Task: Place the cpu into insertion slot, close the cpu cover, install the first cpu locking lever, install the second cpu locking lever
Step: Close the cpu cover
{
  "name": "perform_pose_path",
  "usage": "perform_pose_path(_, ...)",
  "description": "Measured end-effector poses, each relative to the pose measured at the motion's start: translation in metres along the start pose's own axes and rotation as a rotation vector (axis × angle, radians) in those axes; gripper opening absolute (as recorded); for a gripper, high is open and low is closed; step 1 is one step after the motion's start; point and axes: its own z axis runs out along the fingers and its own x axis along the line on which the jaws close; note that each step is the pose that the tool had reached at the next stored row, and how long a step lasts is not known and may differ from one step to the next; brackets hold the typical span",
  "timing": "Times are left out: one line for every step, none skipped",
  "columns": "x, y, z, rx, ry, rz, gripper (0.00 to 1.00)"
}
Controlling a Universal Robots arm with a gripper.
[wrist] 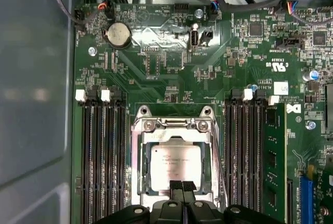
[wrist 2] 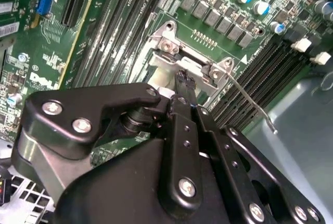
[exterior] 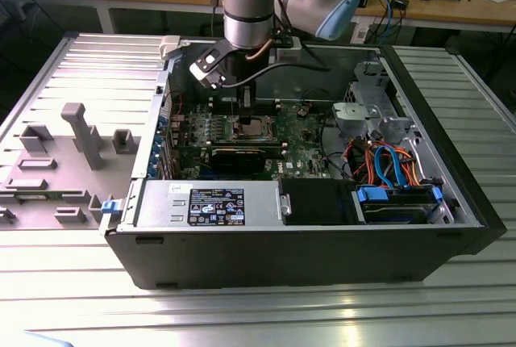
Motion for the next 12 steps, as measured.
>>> perform_pose_path(0.0001, -0.0016, 0.0003, -0.0002, 0.0002, 0.000, 0.11)
perform_pose_path(0.0001, -0.0029, 0.0005, -0.0002, 0.0003, -0.001, 0.11)
perform_pose_path(0.0001, -0.0040, 0.0008, -0.0002, 0.0002, -0.001, 0.11)
perform_pose_path(0.0001, -0.0046, 0.0023, -0.0001, -0.0001, -0.005, 0.11)
perform_pose_path(0.0001, -0.0046, 0.0034, -0.0003, 0.0001, -0.010, 0.11)
perform_pose_path(0.0002, -0.0049, 0.0049, -0.0008, 0.0003, -0.020, 0.11)
perform_pose_path(0.0003, -0.0055, 0.0064, -0.0011, 0.0007, -0.028, 0.11)
perform_pose_path(0.0003, -0.0056, 0.0072, -0.0012, 0.0007, -0.032, 0.11)
perform_pose_path(0.0003, -0.0056, 0.0084, -0.0010, 0.0008, -0.033, 0.11)
perform_pose_path(0.0004, -0.0056, 0.0099, -0.0011, 0.0009, -0.033, 0.11)
perform_pose_path(0.0004, -0.0057, 0.0112, -0.0010, 0.0008, -0.033, 0.11)
perform_pose_path(0.0005, -0.0058, 0.0124, -0.0009, 0.0007, -0.033, 0.11)
